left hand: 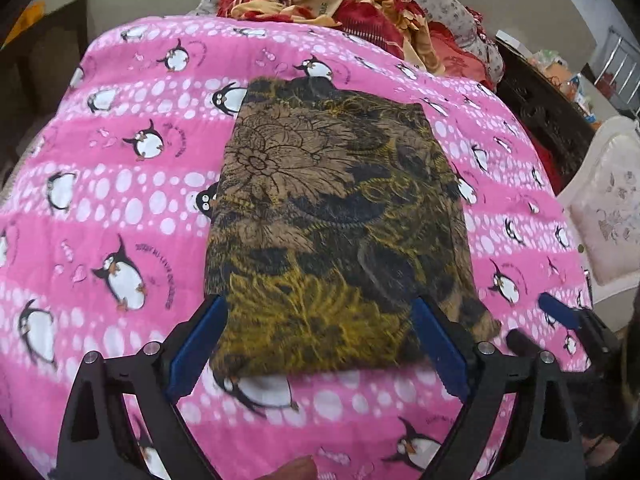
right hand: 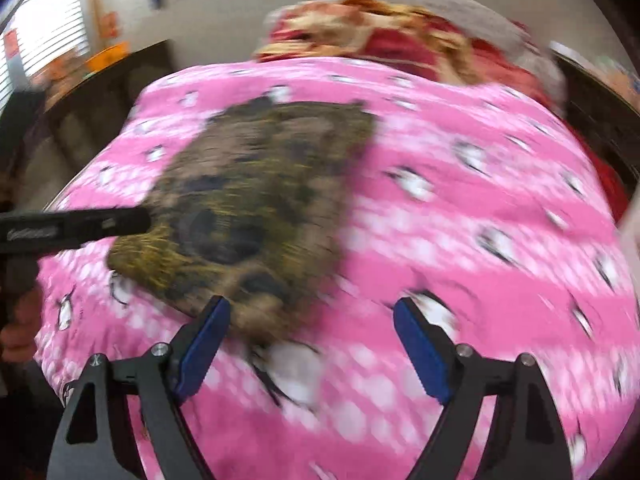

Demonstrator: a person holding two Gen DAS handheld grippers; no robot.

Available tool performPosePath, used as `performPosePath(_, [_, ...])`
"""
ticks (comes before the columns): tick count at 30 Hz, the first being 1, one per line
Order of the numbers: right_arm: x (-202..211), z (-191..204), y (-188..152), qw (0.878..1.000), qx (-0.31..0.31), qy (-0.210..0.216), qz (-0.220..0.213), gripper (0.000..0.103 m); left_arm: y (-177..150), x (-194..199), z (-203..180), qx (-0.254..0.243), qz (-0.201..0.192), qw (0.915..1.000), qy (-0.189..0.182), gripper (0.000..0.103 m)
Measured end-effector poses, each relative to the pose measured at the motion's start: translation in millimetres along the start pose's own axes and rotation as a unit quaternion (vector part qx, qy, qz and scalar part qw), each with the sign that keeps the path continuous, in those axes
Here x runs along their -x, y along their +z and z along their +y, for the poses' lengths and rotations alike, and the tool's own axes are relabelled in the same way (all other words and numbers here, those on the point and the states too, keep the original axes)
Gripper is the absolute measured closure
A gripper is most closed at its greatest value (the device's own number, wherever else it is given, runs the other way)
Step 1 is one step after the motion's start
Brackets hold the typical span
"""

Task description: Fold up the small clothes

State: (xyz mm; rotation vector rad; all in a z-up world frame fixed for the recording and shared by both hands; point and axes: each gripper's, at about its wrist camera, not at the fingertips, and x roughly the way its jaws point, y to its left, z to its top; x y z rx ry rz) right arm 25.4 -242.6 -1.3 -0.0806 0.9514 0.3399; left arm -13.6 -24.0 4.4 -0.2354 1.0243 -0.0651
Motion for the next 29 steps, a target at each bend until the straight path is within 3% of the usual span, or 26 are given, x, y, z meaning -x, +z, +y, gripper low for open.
performPosePath(7, [34.6, -16.6, -17.5, 0.999, -0.026, -0.021, -0.014, 0.015, -8.5, 18.8, -23.0, -0.041, -0.028, 0.9985, 0.023, 0.026])
performPosePath(14, [38.3, -10.8, -16.9, 0.999, -0.028, -0.016, -0.019, 0.015, -12.1, 27.9, -27.4, -0.061, -0.043, 0.9959, 0.052, 0.026])
performPosePath(29, [41.9, -6.0, -18.2, 0.999, -0.023, -0.015, -0.023, 0.015, -17.5, 33.6, -29.2, -0.065, -0.061, 0.9944, 0.056, 0.026])
